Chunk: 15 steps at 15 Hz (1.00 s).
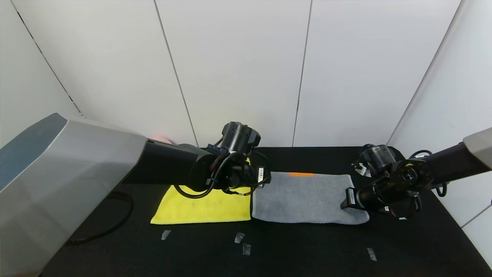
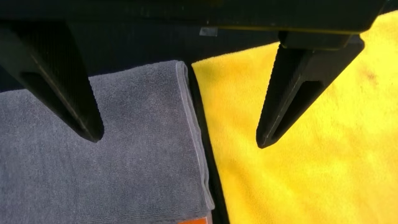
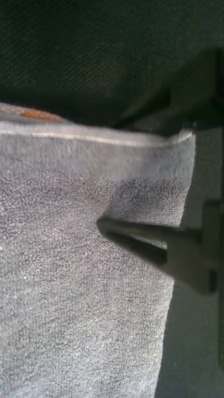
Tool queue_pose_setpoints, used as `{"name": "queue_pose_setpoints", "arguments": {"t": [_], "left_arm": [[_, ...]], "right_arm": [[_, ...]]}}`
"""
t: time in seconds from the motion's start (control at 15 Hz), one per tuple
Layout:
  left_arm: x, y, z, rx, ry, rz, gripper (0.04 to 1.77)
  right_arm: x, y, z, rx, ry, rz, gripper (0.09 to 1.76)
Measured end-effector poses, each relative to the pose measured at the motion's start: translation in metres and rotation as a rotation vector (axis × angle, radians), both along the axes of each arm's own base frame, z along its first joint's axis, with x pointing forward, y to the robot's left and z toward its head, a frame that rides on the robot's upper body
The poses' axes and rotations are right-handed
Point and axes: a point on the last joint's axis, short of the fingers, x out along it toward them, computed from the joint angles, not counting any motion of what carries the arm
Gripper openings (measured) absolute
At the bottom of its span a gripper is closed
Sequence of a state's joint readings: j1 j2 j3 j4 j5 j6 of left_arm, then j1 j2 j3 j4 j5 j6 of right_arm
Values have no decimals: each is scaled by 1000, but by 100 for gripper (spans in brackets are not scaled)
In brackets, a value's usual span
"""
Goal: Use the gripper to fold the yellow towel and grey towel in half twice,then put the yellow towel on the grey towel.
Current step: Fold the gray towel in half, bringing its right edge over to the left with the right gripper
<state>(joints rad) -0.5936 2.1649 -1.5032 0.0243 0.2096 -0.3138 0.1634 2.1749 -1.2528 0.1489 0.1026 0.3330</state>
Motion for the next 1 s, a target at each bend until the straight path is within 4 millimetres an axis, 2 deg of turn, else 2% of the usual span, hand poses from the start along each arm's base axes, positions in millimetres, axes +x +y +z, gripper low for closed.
{"name": "queue_pose_setpoints", "arguments": {"t": [0.07,0.13,0.67,1.0], "left_arm": [[0,0,0,0,0,0,171],[0,0,0,0,0,0,171],[1,1,-1,-4,4,6,172],[2,1,-2,-4,7,7,172]], "right_arm": [[0,0,0,0,0,0,62],[0,0,0,1,0,-1,10],[-4,0,6,7,-1,-3,14],[-4,-20,21,11,-38,-48,14]]}}
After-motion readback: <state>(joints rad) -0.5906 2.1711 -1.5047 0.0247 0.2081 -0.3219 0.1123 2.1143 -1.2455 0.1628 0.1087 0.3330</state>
